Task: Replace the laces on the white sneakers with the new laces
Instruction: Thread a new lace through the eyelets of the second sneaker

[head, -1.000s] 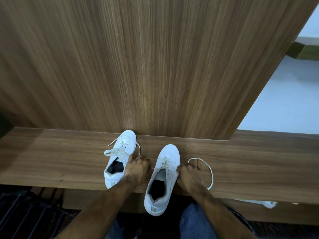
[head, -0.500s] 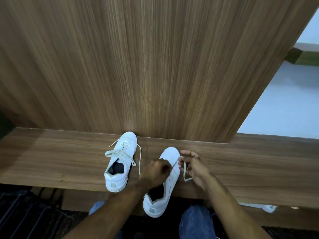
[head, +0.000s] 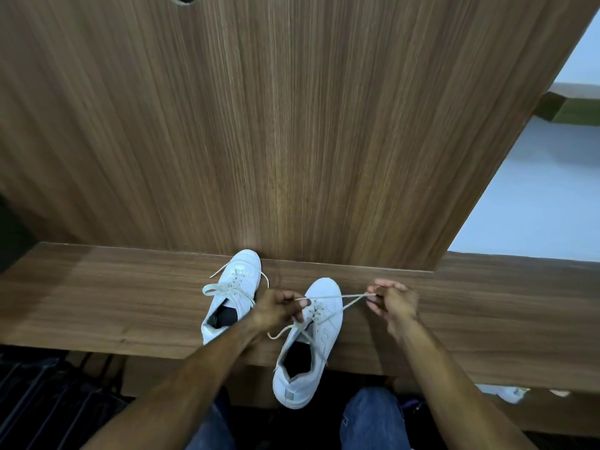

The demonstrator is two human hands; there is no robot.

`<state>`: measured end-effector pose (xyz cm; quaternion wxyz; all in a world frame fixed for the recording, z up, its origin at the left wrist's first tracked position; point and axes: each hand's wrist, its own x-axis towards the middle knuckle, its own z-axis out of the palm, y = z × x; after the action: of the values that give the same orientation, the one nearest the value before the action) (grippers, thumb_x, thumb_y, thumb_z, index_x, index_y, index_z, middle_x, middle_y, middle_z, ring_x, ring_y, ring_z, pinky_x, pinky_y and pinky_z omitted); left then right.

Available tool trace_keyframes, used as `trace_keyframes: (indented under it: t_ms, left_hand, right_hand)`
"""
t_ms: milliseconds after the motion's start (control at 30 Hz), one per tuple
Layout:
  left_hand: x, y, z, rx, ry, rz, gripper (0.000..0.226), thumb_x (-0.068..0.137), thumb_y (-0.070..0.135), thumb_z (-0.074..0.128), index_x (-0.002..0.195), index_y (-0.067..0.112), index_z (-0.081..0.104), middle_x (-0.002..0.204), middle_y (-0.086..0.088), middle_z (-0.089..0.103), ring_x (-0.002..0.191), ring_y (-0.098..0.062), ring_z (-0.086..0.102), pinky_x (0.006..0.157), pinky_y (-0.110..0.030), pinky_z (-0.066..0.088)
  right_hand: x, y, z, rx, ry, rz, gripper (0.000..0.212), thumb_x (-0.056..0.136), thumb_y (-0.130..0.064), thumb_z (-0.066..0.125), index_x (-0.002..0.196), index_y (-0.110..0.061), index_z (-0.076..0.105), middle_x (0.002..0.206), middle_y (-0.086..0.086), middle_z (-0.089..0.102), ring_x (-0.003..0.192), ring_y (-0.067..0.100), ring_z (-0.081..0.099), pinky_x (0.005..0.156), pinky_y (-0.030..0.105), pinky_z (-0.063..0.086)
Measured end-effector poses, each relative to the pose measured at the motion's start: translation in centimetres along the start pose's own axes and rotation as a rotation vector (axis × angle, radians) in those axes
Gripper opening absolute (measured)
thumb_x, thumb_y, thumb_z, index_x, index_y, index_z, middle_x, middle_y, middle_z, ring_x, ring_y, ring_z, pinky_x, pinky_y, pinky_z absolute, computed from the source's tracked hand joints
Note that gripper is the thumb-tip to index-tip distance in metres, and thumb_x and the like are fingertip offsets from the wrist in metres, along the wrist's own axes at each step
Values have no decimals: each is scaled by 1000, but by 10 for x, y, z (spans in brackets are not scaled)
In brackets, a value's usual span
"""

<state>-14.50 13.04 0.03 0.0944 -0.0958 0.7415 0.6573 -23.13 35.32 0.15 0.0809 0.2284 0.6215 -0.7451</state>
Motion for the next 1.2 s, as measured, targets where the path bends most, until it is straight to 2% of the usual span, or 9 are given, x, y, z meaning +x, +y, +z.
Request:
trace_keyframes:
  t_ms: [167, 233, 300, 400, 533, 667, 933, 1100, 1200]
  left_hand:
    - [1, -11, -31, 78, -17, -39, 9, 91, 13, 63, 86, 9, 68, 60, -1, 64, 56, -10, 61, 58, -21, 52]
    - [5, -14, -29, 85, 31, -49, 10, 91, 14, 64, 84, 10, 69, 60, -2, 62, 53, -10, 58, 54, -19, 51]
    - [7, -13, -20, 108, 25, -41, 13, 91, 16, 65, 82, 8, 70, 59, -3, 60, 48, -9, 54, 49, -19, 46]
    - [8, -11, 1, 140, -1, -38, 13, 91, 13, 65, 80, 8, 69, 57, -2, 59, 42, -7, 52, 42, -17, 40]
    - [12, -9, 22, 114, -29, -22, 15, 92, 11, 62, 82, 3, 69, 51, 5, 60, 42, -3, 55, 45, -15, 44]
    - [13, -13, 20, 92, 33, -41, 17, 90, 13, 66, 77, 3, 69, 53, 1, 62, 43, -6, 54, 45, -17, 44]
    - [9, -31, 3, 63, 126, -97, 14, 88, 9, 68, 74, 6, 67, 55, -2, 59, 39, -3, 48, 41, -16, 38]
    - [14, -35, 15, 170, 83, -31, 15, 86, 14, 71, 73, 8, 71, 54, 6, 63, 48, -3, 55, 53, -18, 46]
    - [12, -34, 21, 233, 108, 27, 10, 86, 6, 68, 82, -1, 74, 56, 6, 64, 47, 3, 56, 52, -14, 45]
  right_hand:
    - [18, 36, -29, -134, 57, 18, 25, 87, 8, 55, 79, -15, 64, 72, 7, 66, 62, 17, 61, 63, 28, 49]
    - [24, 50, -31, -339, 82, -140, 37, 83, 10, 57, 63, -20, 66, 71, 3, 66, 65, 13, 63, 70, 34, 52]
    - [23, 57, -24, -609, 38, -330, 33, 80, 8, 63, 70, -23, 69, 85, 7, 70, 76, 12, 67, 83, 36, 52]
    - [4, 56, -3, -862, -231, -568, 24, 82, -10, 71, 103, -21, 71, 104, -4, 61, 88, 10, 61, 85, 25, 48]
    - [-17, 51, 20, -1015, -545, -675, 15, 86, -19, 67, 100, -20, 73, 99, -18, 61, 92, 0, 59, 81, 15, 43]
    - [-10, 50, 14, -1024, -400, -626, 12, 87, -22, 64, 84, -24, 75, 84, -10, 73, 75, 5, 64, 69, 26, 48]
    - [14, 48, -28, -1115, -58, -425, 19, 86, -24, 61, 100, -25, 74, 105, 3, 73, 104, 27, 65, 87, 30, 49]
    - [-14, 66, -6, -1181, -437, -733, 46, 83, -19, 64, 128, -25, 59, 128, -5, 59, 115, 17, 56, 99, 27, 42]
    - [-28, 76, 17, -1141, -562, -763, 30, 87, -23, 58, 117, -27, 66, 116, -10, 67, 108, 12, 60, 93, 28, 46]
